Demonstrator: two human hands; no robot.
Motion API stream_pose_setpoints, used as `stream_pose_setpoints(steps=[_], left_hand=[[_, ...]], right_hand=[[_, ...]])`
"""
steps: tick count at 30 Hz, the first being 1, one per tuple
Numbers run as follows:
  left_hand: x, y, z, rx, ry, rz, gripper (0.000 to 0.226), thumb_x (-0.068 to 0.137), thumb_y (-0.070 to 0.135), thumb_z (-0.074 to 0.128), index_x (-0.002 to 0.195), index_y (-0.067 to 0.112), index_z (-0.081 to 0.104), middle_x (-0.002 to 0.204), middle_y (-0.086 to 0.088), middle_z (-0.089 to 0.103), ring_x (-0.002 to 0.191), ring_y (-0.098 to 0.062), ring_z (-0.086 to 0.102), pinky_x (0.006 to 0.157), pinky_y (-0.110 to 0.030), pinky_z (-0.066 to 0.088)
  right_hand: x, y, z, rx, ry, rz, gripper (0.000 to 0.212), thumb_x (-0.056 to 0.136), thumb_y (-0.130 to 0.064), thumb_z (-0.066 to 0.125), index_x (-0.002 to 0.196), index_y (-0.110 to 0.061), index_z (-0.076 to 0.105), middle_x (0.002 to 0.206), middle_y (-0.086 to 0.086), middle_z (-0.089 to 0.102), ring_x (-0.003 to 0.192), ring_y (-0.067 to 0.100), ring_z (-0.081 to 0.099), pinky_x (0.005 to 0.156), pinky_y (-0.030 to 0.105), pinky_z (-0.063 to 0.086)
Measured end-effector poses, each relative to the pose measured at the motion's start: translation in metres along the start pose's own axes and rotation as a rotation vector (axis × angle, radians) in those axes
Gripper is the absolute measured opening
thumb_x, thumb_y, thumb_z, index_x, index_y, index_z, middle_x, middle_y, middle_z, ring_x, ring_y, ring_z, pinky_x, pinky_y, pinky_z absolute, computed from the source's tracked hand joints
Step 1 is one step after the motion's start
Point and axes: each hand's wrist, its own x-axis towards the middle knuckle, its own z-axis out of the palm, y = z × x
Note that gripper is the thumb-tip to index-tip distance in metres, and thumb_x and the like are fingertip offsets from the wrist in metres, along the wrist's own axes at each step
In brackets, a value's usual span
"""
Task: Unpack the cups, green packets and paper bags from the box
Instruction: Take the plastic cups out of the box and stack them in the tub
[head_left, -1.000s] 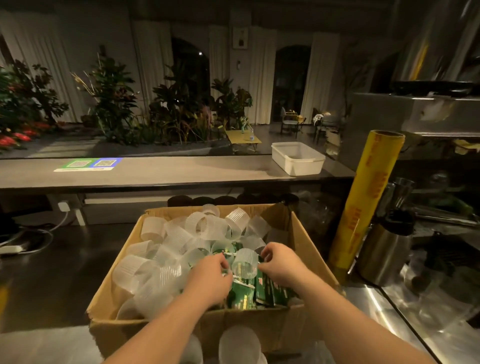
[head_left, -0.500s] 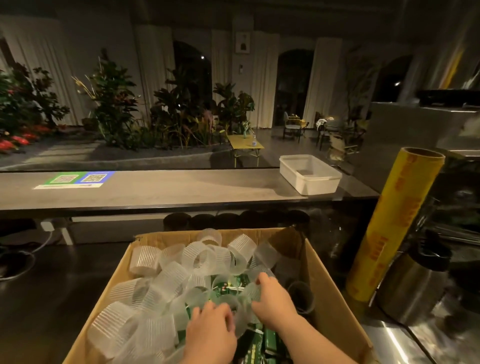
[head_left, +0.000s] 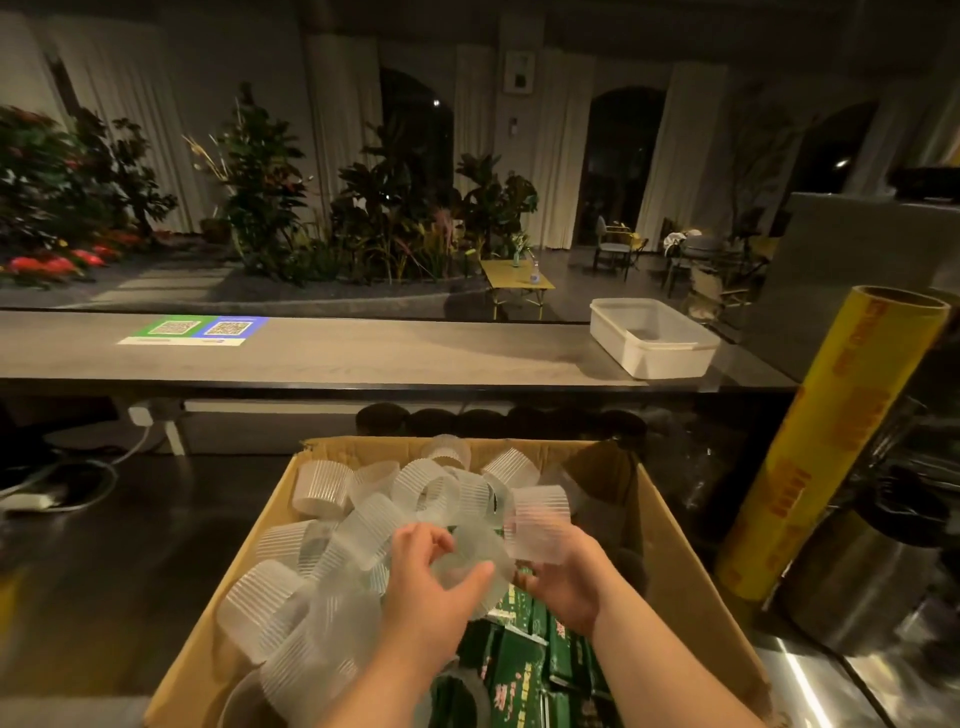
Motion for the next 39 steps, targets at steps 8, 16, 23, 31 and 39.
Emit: stream_pose_setpoints(steps=[8, 16, 23, 31, 39], left_hand=[[-0.010, 0.007, 0.001, 0.004, 0.092, 0.113, 0.072, 0.088, 0.034, 0.077, 0.132, 0.056, 0.025, 0.139, 0.017, 0.033, 0.121, -0.003, 0.046, 0.097, -0.030, 0.049], [-0.008, 0.013, -0.002, -0.693, -0.041, -0.154, 0.031, 0.102, 0.039, 0.045, 0.130, 0.042, 0.059, 0.139, -0.005, 0.057, 0.123, -0.032, 0.059, 0.098, -0.055, 0.056], [-0.017, 0.009, -0.004, -0.327, -0.097, -0.167, 0.065, 0.071, 0.049, 0.079, 0.126, 0.043, 0.045, 0.125, 0.002, 0.062, 0.110, -0.019, 0.065, 0.092, -0.039, 0.058], [-0.014, 0.013, -0.020, -0.649, 0.008, -0.200, 0.053, 0.087, 0.027, 0.075, 0.131, 0.034, 0.046, 0.124, -0.011, 0.060, 0.107, -0.035, 0.066, 0.087, -0.049, 0.060], [-0.023, 0.013, -0.024, -0.831, 0.123, -0.169, 0.048, 0.079, 0.038, 0.069, 0.124, 0.029, 0.056, 0.139, -0.009, 0.053, 0.121, -0.035, 0.058, 0.077, -0.047, 0.061]], right_hand=[[0.004, 0.006, -0.009, 0.158, -0.186, 0.081, 0.034, 0.093, -0.017, 0.061, 0.122, 0.002, 0.061, 0.134, 0.031, 0.061, 0.116, 0.051, 0.064, 0.079, 0.053, 0.063], [0.001, 0.023, 0.006, -0.434, -0.237, -0.055, 0.025, 0.094, -0.030, 0.066, 0.113, -0.014, 0.074, 0.095, 0.005, 0.069, 0.069, 0.012, 0.055, 0.060, 0.026, 0.040], [-0.003, 0.028, 0.010, -0.736, -0.306, -0.130, 0.047, 0.087, -0.030, 0.067, 0.132, -0.018, 0.061, 0.110, 0.007, 0.071, 0.068, 0.005, 0.065, 0.050, 0.022, 0.046], [-0.003, 0.025, 0.032, -0.518, -0.152, -0.047, 0.036, 0.106, -0.038, 0.048, 0.127, -0.011, 0.058, 0.110, 0.011, 0.065, 0.072, 0.016, 0.057, 0.055, 0.024, 0.040], [-0.004, 0.049, 0.044, -1.370, -0.314, 0.114, 0.019, 0.094, -0.007, 0.065, 0.109, -0.018, 0.063, 0.119, 0.010, 0.068, 0.091, 0.016, 0.068, 0.073, 0.025, 0.058]])
